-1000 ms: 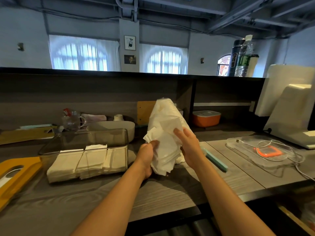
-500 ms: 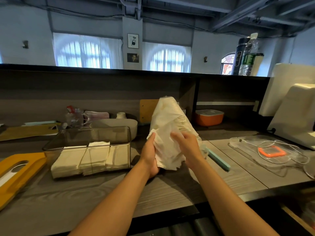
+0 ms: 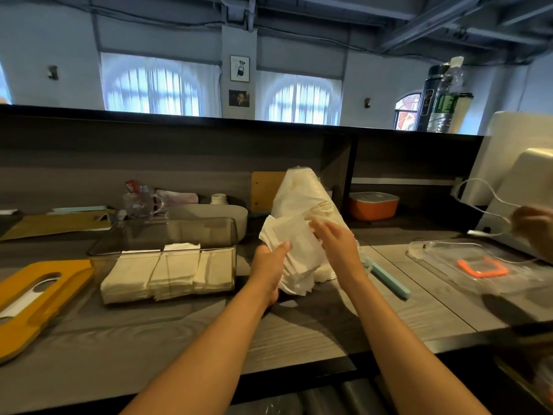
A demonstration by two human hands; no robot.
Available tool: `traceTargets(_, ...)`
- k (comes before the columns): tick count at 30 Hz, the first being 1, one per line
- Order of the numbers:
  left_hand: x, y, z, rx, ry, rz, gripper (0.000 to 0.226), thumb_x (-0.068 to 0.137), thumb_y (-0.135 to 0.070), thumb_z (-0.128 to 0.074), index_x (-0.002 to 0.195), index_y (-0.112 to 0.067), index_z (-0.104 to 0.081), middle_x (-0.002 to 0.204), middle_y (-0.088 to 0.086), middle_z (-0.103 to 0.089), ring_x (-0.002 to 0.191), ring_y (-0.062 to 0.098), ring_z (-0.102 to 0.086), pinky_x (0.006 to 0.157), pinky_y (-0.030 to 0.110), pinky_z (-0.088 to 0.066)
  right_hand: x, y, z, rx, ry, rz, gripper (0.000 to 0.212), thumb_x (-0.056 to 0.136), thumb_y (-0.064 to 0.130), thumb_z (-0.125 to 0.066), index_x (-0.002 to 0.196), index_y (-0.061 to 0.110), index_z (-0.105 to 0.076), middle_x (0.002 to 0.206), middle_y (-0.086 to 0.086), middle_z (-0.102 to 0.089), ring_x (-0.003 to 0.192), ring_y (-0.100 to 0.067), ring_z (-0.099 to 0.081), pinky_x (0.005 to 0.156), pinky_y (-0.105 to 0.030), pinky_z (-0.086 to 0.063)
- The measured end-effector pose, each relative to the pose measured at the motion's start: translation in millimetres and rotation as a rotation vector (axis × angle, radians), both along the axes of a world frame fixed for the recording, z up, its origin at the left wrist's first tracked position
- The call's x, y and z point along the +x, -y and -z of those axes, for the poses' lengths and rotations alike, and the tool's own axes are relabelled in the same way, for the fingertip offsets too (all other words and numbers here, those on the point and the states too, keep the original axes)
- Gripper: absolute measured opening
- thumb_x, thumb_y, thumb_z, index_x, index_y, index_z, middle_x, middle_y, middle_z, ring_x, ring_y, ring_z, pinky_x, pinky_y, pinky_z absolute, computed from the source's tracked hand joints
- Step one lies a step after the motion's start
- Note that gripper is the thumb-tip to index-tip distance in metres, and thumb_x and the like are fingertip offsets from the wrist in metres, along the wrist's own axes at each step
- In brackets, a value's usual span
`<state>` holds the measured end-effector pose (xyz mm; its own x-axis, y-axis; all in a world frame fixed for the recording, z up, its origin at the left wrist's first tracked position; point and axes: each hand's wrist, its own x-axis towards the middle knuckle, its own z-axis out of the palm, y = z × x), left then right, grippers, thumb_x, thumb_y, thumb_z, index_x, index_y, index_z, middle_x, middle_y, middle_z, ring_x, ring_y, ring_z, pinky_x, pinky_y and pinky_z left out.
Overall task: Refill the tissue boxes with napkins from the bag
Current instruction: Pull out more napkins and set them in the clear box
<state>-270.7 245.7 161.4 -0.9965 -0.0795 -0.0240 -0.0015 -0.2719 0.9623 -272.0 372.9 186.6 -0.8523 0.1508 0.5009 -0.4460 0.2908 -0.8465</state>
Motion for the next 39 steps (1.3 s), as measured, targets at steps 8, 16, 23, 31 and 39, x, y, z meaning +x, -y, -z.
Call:
traceTargets(8,7,5,-5,0.207,0.054,0.191,0.047,0.101,-0.054,-0.038,0.131,-0.023,-0.058,0.12,0.011,-0.069,0.109,0.031,-0.065,0.088,0.044,-0.055,0,-5,2,-0.047,-0.066,0.044,0.017,0.09,0.017,-0.068,0.084,0.001,-0.069,0.079,-0.017,-0.064,0.071,-0.017,-0.057,0.067,-0.028,-0.047)
traceTargets(16,9,2,-3,-0.064,-0.068,0.184,0.026,0.101,-0.025,-0.054,0.125,-0.018,-0.056,0.101,0.001,-0.067,0.086,0.014,-0.062,0.059,0.023,-0.049,-5,-1,9,0.213,0.032,0.047,0.018,0.088,0.024,-0.071,0.105,0.02,-0.068,0.099,0.007,-0.065,0.09,-0.01,-0.06,0.072,-0.02,-0.044)
traceTargets(23,11,5,-11,-0.084,-0.155,0.234,0.025,0.099,-0.032,-0.056,0.124,-0.025,-0.057,0.116,0.006,-0.069,0.104,0.024,-0.068,0.091,0.044,-0.056,0,4,0,0.019,0.347,-0.05,0.019,0.091,0.032,-0.065,0.104,0.019,-0.065,0.112,-0.008,-0.066,0.104,-0.025,-0.061,0.09,-0.041,-0.051)
traceTargets(31,13,12,-11,0.084,-0.027,0.393,0.043,0.096,-0.045,-0.053,0.132,-0.021,-0.057,0.124,0.014,-0.068,0.109,0.032,-0.066,0.082,0.042,-0.057,0,-4,0,-0.189,0.125,0.062,0.012,0.094,0.022,-0.062,0.101,0.013,-0.067,0.098,-0.007,-0.068,0.092,-0.018,-0.065,0.077,-0.033,-0.054)
traceTargets(39,14,12,-11,0.002,-0.02,0.414,0.024,0.098,-0.01,-0.057,0.12,-0.02,-0.057,0.115,0.009,-0.068,0.099,0.026,-0.069,0.07,0.037,-0.06,-3,-8,3,-0.358,0.12,0.072,0.022,0.097,0.023,-0.057,0.119,0.02,-0.059,0.107,0.002,-0.065,0.102,-0.014,-0.063,0.082,-0.031,-0.055)
